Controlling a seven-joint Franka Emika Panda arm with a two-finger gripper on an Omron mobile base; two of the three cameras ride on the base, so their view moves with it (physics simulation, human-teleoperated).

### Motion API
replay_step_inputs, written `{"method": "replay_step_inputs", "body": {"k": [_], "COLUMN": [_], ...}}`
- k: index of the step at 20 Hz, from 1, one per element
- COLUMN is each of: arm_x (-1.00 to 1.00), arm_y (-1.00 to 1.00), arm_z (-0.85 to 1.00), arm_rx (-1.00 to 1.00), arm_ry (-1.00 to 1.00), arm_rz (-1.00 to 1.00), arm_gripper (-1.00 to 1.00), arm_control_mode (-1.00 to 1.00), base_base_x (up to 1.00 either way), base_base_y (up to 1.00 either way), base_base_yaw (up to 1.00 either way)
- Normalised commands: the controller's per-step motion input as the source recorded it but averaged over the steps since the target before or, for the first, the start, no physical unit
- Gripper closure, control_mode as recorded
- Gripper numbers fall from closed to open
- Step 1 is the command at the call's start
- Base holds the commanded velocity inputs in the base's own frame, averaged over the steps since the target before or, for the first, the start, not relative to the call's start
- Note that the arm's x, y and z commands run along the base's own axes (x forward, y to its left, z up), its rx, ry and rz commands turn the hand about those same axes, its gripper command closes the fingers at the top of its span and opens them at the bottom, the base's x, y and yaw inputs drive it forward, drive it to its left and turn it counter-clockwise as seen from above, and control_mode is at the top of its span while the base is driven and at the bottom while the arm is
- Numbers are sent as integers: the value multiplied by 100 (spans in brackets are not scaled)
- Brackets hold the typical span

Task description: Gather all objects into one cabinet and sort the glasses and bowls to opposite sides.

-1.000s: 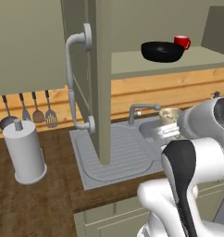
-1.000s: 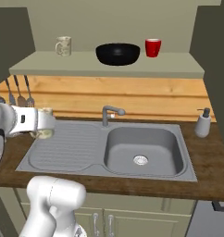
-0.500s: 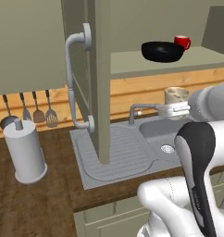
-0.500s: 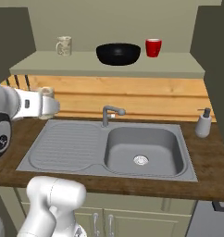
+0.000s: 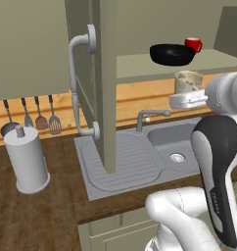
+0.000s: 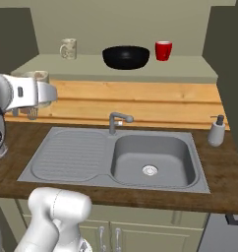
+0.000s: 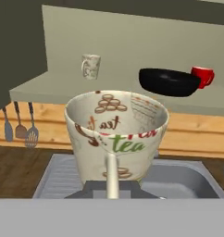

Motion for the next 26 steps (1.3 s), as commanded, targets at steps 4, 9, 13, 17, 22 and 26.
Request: {"method": "replay_step_inputs", "body": {"k": [4, 9, 13, 17, 22, 26], "arm_x": [0, 13, 26, 27, 42, 54], "arm_y": [11, 1, 0, 7, 13, 10], "arm_z": [22, 34, 29, 11, -6, -8], "arm_rx": [-6, 0, 0, 0, -5, -4], "arm_ry": [-16, -6, 0, 0, 0, 1], "arm_rz": [3, 3, 5, 3, 1, 0], "arm_gripper": [100, 100, 100, 100, 100, 100], "arm_control_mode": [-100, -100, -100, -100, -100, -100], "base_base_x": [0, 0, 0, 0, 0, 0], "base_base_y": [0, 0, 0, 0, 0, 0], "base_base_yaw": [0, 0, 0, 0, 0, 0]}}
